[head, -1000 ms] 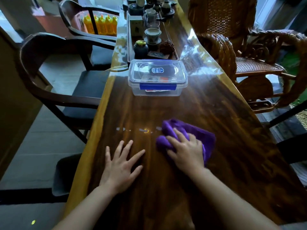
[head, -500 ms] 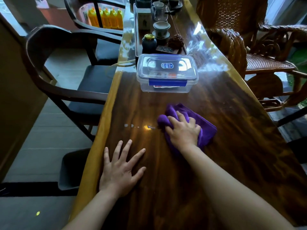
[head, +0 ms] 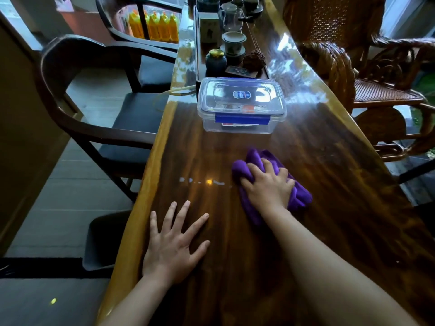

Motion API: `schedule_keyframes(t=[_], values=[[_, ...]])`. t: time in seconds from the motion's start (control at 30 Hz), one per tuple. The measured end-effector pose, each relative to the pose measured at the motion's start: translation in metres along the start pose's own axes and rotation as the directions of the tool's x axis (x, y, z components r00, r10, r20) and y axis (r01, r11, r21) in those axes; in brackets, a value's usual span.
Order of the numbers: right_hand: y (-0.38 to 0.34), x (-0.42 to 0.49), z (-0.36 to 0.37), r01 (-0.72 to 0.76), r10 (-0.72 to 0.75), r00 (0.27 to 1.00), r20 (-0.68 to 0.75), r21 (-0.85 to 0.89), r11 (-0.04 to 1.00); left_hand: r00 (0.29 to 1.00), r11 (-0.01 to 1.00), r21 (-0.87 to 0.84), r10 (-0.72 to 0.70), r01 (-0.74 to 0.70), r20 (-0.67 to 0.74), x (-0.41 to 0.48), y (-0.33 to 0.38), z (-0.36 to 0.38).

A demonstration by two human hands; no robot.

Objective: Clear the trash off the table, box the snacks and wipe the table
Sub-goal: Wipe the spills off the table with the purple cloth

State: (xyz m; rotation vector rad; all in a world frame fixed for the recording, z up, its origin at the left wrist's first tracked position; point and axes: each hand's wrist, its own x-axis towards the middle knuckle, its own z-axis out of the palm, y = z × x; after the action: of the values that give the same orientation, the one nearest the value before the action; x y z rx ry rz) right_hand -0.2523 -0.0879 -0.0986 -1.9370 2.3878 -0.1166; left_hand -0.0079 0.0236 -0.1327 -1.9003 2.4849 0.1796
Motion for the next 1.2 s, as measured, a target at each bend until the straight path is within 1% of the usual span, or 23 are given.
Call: schedule_keyframes(t=[0.03,0.07,0.1,0.17,0.23,0.27,0.33,0.37,0.4,0.47,0.53,0.57,0.6,0.67,0.77,0.8,0.9,0.93,0.97,1.0,1.07,1.17,1.2], values=[[-0.012,0.003,0.000,-0.031,0.031,0.999,0.010,0.025,0.999,1.000,1.000,-0.003,-0.005,0.005,-0.002,0.000,0.000,0.000],[-0.022,-0.001,0.000,-0.023,0.023,0.999,0.025,0.035,0.999,1.000,1.000,-0.009,-0.010,0.010,0.000,0.000,0.000,-0.001],[-0.031,-0.012,-0.001,0.021,-0.022,0.999,0.039,0.032,0.999,1.000,1.000,-0.019,-0.014,0.014,0.000,0.000,0.000,-0.002],[-0.039,-0.055,0.000,0.200,-0.200,0.979,0.027,0.024,0.980,1.000,0.999,-0.048,-0.021,0.021,-0.010,-0.002,0.000,-0.004],[-0.028,-0.104,0.003,0.393,-0.393,0.920,-0.012,0.022,0.919,0.998,0.993,-0.115,-0.040,0.034,-0.049,-0.002,-0.002,-0.004],[-0.016,-0.121,0.004,0.461,-0.461,0.887,-0.019,0.022,0.887,0.996,0.987,-0.158,-0.052,0.040,-0.075,-0.003,-0.003,-0.004],[0.009,-0.126,0.004,0.512,-0.512,0.858,-0.035,0.003,0.859,0.991,0.973,-0.225,-0.070,0.043,-0.113,-0.004,-0.005,-0.003],[0.019,-0.116,0.004,0.487,-0.488,0.872,-0.042,-0.023,0.873,0.990,0.967,-0.250,-0.074,0.041,-0.122,-0.004,-0.005,-0.003],[0.025,-0.100,0.004,0.427,-0.429,0.903,-0.039,-0.054,0.903,0.990,0.962,-0.271,-0.075,0.040,-0.122,-0.004,-0.005,-0.004],[0.020,-0.060,0.000,0.238,-0.243,0.969,-0.046,-0.081,0.968,0.995,0.957,-0.286,-0.062,0.038,-0.076,-0.004,-0.011,-0.009],[-0.003,-0.026,-0.001,0.050,-0.051,0.998,-0.043,-0.028,0.998,1.000,0.979,-0.206,-0.012,0.007,-0.020,-0.008,-0.028,-0.010],[-0.019,-0.015,0.000,-0.004,0.004,0.999,-0.041,0.008,1.000,1.000,0.988,-0.154,0.008,-0.010,-0.019,-0.011,-0.038,-0.009],[-0.035,-0.009,0.002,-0.011,0.011,0.999,-0.033,0.018,1.000,1.000,0.993,-0.116,0.017,-0.020,-0.021,-0.015,-0.047,-0.008],[-0.062,-0.011,0.003,0.107,-0.107,0.994,-0.006,0.001,0.994,1.000,0.997,-0.081,0.018,-0.019,-0.014,-0.020,-0.057,-0.005],[-0.067,-0.051,0.003,0.328,-0.328,0.944,-0.011,-0.005,0.945,1.000,0.998,-0.054,0.012,-0.012,-0.003,-0.022,-0.056,-0.004],[-0.060,-0.072,0.002,0.406,-0.406,0.914,-0.019,0.014,0.914,1.000,0.998,-0.058,-0.007,0.007,-0.005,-0.022,-0.055,-0.005],[-0.032,-0.127,0.001,0.618,-0.618,0.786,-0.010,0.023,0.786,0.994,0.989,-0.104,-0.107,0.105,-0.014,-0.023,-0.056,-0.008],[-0.026,-0.127,0.002,0.653,-0.653,0.757,-0.008,0.014,0.757,0.991,0.985,-0.117,-0.133,0.129,-0.023,-0.023,-0.056,-0.007],[-0.024,-0.115,0.003,0.664,-0.664,0.747,-0.001,0.008,0.747,0.989,0.982,-0.128,-0.147,0.142,-0.035,-0.024,-0.056,-0.006],[-0.029,-0.098,0.003,0.647,-0.647,0.762,0.013,-0.001,0.762,0.987,0.979,-0.140,-0.154,0.146,-0.048,-0.024,-0.056,-0.006],[-0.054,-0.061,0.002,0.552,-0.552,0.834,0.025,-0.031,0.833,0.984,0.976,-0.164,-0.157,0.143,-0.079,-0.024,-0.056,-0.005],[-0.100,-0.022,0.006,0.308,-0.308,0.951,0.019,-0.002,0.951,0.983,0.975,-0.181,-0.146,0.125,-0.111,-0.024,-0.057,-0.003],[-0.112,-0.020,0.008,0.240,-0.241,0.970,0.023,0.014,0.971,0.983,0.975,-0.189,-0.143,0.119,-0.117,-0.023,-0.057,-0.003]])
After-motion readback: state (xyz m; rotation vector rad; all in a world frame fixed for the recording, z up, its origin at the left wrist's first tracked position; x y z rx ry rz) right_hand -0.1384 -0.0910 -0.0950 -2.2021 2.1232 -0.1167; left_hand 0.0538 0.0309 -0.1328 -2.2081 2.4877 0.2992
